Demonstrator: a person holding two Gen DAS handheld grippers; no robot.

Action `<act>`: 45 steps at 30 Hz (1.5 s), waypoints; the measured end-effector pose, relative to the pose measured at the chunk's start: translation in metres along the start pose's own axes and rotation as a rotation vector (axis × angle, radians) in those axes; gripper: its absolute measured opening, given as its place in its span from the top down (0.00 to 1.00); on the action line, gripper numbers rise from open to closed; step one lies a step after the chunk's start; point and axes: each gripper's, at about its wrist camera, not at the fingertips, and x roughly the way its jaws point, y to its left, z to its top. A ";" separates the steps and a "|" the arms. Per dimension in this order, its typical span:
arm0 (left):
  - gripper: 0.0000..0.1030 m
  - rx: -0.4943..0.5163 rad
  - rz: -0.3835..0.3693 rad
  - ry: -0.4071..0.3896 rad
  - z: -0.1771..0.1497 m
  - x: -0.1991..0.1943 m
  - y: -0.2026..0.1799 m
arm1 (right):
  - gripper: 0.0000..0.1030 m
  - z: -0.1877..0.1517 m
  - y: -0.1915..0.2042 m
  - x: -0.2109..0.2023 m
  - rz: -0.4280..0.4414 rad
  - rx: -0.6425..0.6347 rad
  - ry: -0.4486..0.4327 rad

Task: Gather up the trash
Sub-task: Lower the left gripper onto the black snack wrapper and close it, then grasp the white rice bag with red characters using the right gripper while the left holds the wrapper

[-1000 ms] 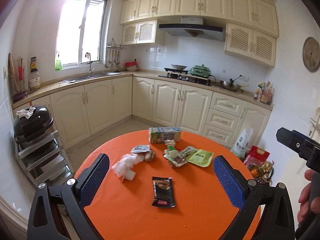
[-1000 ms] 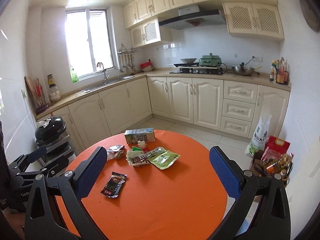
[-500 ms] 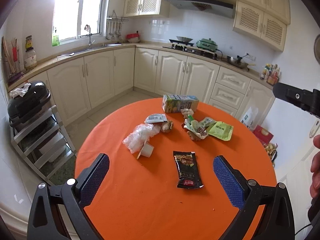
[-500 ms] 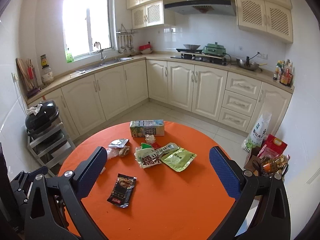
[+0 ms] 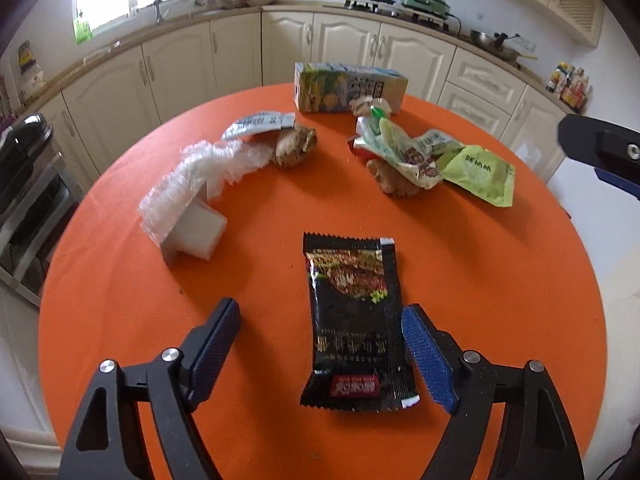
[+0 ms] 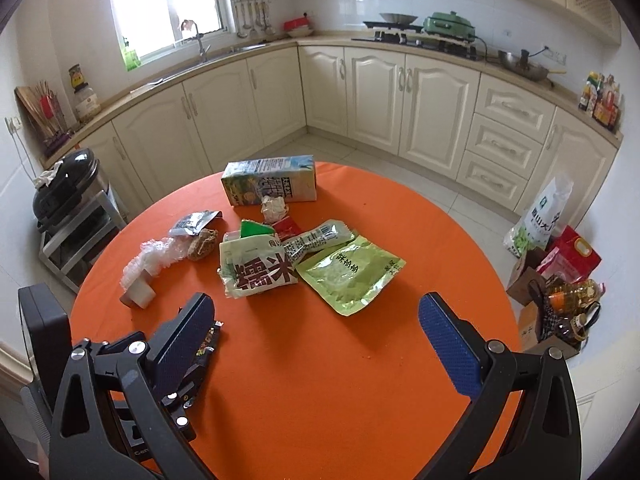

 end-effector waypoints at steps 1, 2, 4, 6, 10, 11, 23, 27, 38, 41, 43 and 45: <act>0.34 0.008 -0.004 0.005 0.005 0.001 -0.003 | 0.00 0.001 0.000 0.008 0.010 -0.007 0.013; 0.42 0.017 0.009 -0.004 0.006 0.001 -0.006 | 0.00 0.002 0.001 0.017 0.021 -0.015 0.025; 0.54 0.033 -0.001 -0.008 0.010 0.001 -0.006 | 0.00 0.004 0.004 0.032 0.058 -0.021 0.043; 0.68 0.036 -0.015 -0.010 0.019 0.001 0.011 | 0.00 0.006 0.009 0.047 0.092 -0.030 0.063; 0.82 0.015 -0.045 -0.003 0.043 0.007 0.038 | 0.00 0.013 0.024 0.073 0.130 -0.066 0.084; 0.85 0.008 -0.054 -0.004 0.044 0.006 0.044 | 0.02 0.015 0.029 0.081 0.135 -0.081 0.098; 0.88 -0.017 -0.130 -0.001 0.061 -0.004 0.071 | 0.38 0.014 0.033 0.117 0.164 -0.047 0.169; 0.81 0.021 -0.159 0.013 0.059 -0.009 0.070 | 0.41 0.004 0.025 0.102 0.172 0.000 0.166; 0.56 0.147 -0.178 -0.015 0.052 0.001 0.053 | 0.65 -0.036 0.002 0.062 0.087 0.166 0.158; 0.66 0.118 -0.180 -0.023 0.053 0.005 0.060 | 0.65 -0.042 -0.003 0.061 0.089 0.164 0.154; 0.68 0.089 -0.200 -0.023 0.054 0.006 0.064 | 0.64 -0.039 0.002 0.061 0.095 0.113 0.144; 0.72 0.086 -0.186 -0.032 0.052 0.004 0.060 | 0.62 -0.034 0.008 0.067 0.092 0.044 0.146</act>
